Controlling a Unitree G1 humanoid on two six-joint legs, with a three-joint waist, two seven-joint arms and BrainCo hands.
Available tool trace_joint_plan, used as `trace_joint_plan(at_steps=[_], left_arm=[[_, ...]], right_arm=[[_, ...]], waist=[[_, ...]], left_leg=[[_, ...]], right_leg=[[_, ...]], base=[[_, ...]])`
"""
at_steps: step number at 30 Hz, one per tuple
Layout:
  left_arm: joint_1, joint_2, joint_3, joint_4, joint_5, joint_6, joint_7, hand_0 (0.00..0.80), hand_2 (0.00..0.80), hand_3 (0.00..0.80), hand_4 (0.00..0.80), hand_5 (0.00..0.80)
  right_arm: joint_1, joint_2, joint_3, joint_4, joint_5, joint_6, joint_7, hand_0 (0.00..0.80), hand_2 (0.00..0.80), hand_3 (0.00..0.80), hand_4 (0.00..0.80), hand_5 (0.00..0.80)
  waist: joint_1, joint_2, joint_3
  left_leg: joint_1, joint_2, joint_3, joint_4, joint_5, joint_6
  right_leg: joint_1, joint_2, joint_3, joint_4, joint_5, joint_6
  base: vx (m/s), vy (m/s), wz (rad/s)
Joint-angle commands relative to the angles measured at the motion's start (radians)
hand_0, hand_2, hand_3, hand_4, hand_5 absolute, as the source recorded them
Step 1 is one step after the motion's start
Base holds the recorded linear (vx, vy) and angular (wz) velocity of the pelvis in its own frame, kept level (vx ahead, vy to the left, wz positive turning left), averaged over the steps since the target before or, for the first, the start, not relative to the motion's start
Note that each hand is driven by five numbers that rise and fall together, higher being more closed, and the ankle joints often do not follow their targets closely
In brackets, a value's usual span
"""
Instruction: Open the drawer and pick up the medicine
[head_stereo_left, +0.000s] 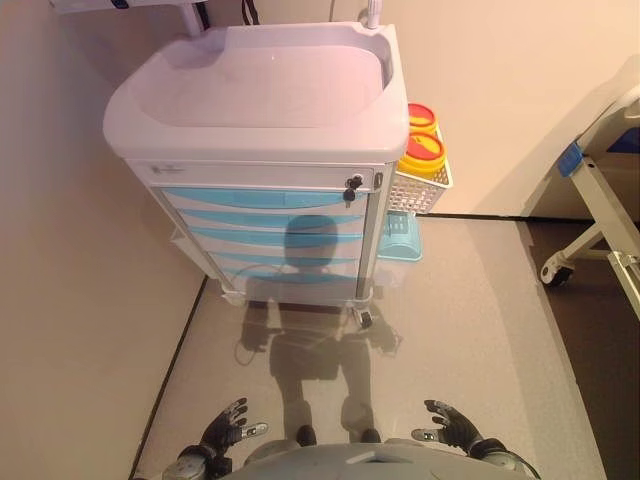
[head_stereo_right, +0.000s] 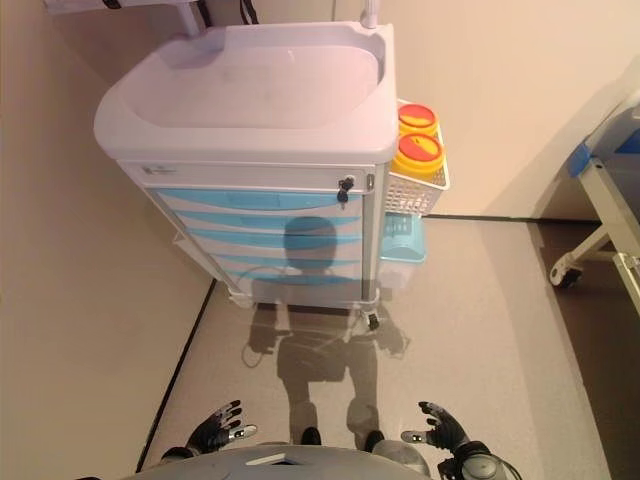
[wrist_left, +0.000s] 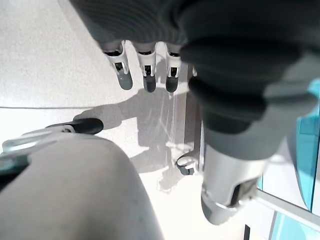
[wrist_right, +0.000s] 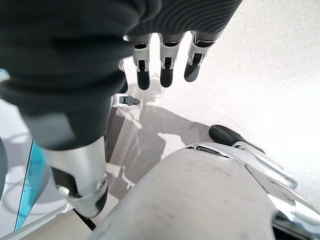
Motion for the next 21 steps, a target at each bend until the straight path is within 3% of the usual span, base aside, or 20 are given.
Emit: trace_joint_plan(at_steps=[1, 7, 11, 16, 21], left_arm=[[-0.057, -0.020, 0.007, 0.009, -0.008, -0.021, -0.012, 0.000, 0.000, 0.000, 0.000, 0.000], [-0.055, -0.008, 0.005, 0.000, -0.038, 0.016, -0.042, 0.000, 0.000, 0.000, 0.000, 0.000], [-0.049, -0.006, 0.015, 0.021, -0.021, 0.039, 0.002, 0.000, 0.000, 0.000, 0.000, 0.000], [-0.032, -0.010, 0.065, 0.049, -0.063, 0.105, 0.039, 0.000, 0.000, 0.000, 0.000, 0.000], [-0.014, -0.007, 0.131, 0.058, -0.169, 0.092, 0.101, 0.000, 0.000, 0.000, 0.000, 0.000]], right_arm=[[-0.047, 0.003, -0.007, 0.007, 0.017, -0.038, -0.001, 0.000, 0.000, 0.000, 0.000, 0.000], [-0.047, -0.007, -0.008, -0.007, 0.028, -0.027, 0.015, 0.000, 0.000, 0.000, 0.000, 0.000], [-0.042, -0.006, -0.012, 0.000, 0.029, -0.028, 0.005, 0.000, 0.000, 0.000, 0.000, 0.000], [-0.031, -0.002, -0.031, 0.013, 0.004, -0.031, -0.014, 0.000, 0.000, 0.000, 0.000, 0.000], [-0.016, -0.003, -0.054, 0.007, 0.029, -0.035, -0.021, 0.000, 0.000, 0.000, 0.000, 0.000]], waist=[[0.008, -0.029, 0.001], [0.008, -0.028, 0.001], [0.007, -0.027, 0.002], [0.008, -0.024, 0.008], [0.007, -0.020, 0.036]], left_leg=[[-0.030, -0.055, 0.017, 0.053, -0.105, 0.013], [-0.034, -0.054, 0.021, 0.057, -0.105, 0.014], [-0.033, -0.054, 0.023, 0.054, -0.102, 0.013], [-0.038, -0.054, 0.022, 0.063, -0.105, 0.012], [-0.085, -0.058, 0.024, 0.108, -0.117, 0.020]], right_leg=[[-0.024, -0.044, -0.024, 0.053, -0.037, 0.083], [-0.027, -0.046, -0.025, 0.053, -0.035, 0.085], [-0.025, -0.048, -0.031, 0.052, -0.033, 0.086], [-0.029, -0.057, -0.035, 0.059, -0.035, 0.088], [-0.077, -0.074, -0.033, 0.099, -0.044, 0.086]], base=[[0.000, 0.000, 0.00], [0.000, 0.000, 0.00], [0.021, 0.009, 0.00], [0.071, 0.022, 0.00], [0.046, 0.046, -0.04]])
